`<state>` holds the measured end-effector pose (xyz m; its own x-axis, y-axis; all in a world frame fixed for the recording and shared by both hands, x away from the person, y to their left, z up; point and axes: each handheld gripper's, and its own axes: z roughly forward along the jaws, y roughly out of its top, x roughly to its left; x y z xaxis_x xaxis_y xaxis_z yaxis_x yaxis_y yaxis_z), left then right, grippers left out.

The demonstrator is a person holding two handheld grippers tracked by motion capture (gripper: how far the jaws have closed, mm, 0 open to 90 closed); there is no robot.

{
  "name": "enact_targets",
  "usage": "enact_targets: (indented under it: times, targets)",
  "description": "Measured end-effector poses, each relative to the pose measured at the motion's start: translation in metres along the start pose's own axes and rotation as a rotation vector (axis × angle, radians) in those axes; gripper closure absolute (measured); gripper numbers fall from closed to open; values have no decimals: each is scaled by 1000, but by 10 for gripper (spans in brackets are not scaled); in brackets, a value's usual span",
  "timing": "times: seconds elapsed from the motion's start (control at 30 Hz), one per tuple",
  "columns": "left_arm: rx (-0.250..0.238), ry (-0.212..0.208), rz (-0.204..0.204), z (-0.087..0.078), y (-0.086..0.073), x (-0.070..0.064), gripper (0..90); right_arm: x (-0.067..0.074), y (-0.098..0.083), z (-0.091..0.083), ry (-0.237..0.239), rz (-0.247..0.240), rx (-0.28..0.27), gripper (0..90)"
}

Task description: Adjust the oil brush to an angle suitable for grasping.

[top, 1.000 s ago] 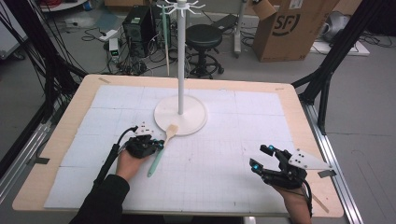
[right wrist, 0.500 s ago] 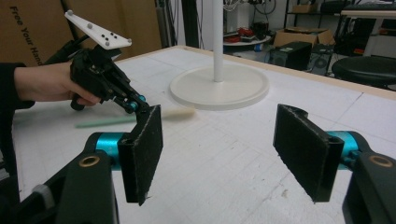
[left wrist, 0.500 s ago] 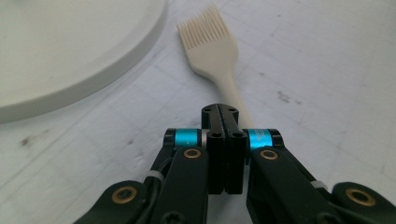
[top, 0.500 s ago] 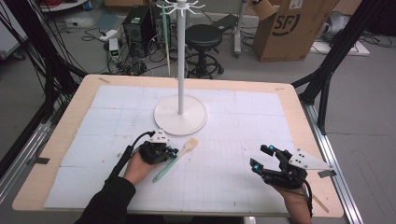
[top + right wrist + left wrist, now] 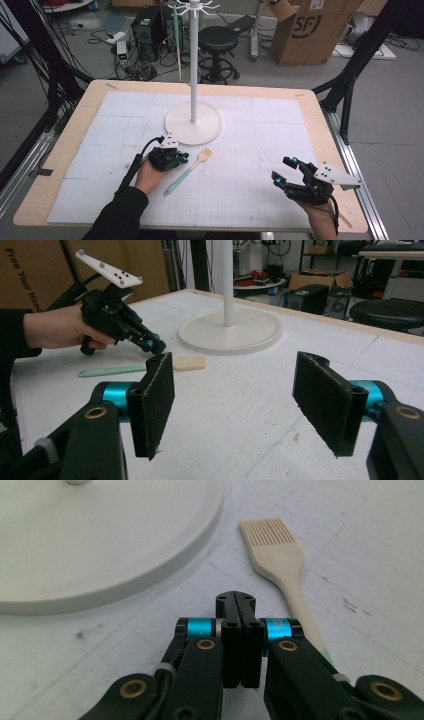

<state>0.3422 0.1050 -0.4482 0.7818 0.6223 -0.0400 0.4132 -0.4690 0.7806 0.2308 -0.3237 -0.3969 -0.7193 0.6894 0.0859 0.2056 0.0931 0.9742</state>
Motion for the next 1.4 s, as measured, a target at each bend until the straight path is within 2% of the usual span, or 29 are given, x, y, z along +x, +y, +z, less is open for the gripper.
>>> enact_targets:
  times: [0.03,0.07,0.1,0.13,0.17,0.2,0.23,0.3,0.43,0.9,0.97,1.0,1.07,1.13,1.2,1.4]
  targets:
    - [-4,-18,-9,1,1,-2,896,0,0,0,0,2,-1,324]
    - [1,-29,2,3,1,-4,896,-1,0,-1,-3,3,-2,324]
    - [3,-20,22,4,2,-6,896,-1,0,-1,-2,2,-4,324]
    - [-1,-41,20,4,3,-7,896,-1,0,-1,-2,0,-4,324]
    - [3,-90,19,6,4,-9,897,-1,0,-1,-2,3,-3,324]
    - [8,-91,30,7,5,-12,897,0,0,-1,-1,3,-2,324]
    - [4,-83,59,8,6,-16,896,0,0,-1,-1,1,-3,325]
    - [1,-124,56,11,7,-19,897,0,0,-1,3,7,-1,324]
    - [0,-150,72,15,10,-27,897,1,0,-1,4,4,-2,325]
    - [16,-319,172,25,16,-63,897,1,1,3,10,0,4,325]
    - [18,-319,184,25,17,-64,897,2,1,4,14,0,6,325]
    - [15,-319,175,24,17,-64,896,2,1,5,14,-2,7,325]
    - [-12,-289,135,17,16,-60,897,3,1,5,17,-4,6,325]
    - [-43,-255,103,6,14,-54,897,3,1,5,18,-4,4,325]
    - [-55,-230,108,-2,12,-51,897,3,2,5,18,-1,2,325]
    - [-122,-169,68,-40,-11,-37,897,4,2,6,21,-3,0,325]
